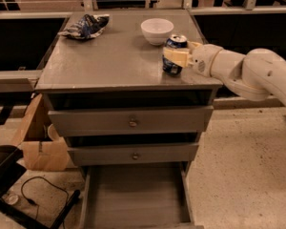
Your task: Pick pepsi can from bottom drawer and place on counter
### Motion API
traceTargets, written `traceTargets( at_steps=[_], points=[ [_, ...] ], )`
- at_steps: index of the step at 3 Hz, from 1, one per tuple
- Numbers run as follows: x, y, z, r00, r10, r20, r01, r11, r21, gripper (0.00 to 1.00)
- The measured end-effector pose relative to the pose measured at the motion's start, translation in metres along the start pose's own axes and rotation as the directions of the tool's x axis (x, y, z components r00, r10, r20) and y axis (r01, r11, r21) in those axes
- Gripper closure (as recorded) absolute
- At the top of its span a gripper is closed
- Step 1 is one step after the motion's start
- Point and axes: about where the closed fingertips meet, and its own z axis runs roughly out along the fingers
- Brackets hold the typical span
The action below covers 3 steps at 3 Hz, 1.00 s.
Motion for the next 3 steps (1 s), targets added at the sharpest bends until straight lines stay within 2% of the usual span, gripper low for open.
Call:
traceTargets(
  at_steps=[1, 2, 3],
  points=[
    [0.0, 0.0, 0.0, 1.0, 0.0, 0.0, 0.0, 1.0, 0.0, 0.75],
    [0.0, 0.0, 0.0, 1.0, 0.0, 0.0, 0.0, 1.0, 0.0, 0.44],
    [0.0, 0.0001, 0.0001, 1.0, 0.0, 0.0, 0.0, 1.0, 0.0, 0.21]
  ],
)
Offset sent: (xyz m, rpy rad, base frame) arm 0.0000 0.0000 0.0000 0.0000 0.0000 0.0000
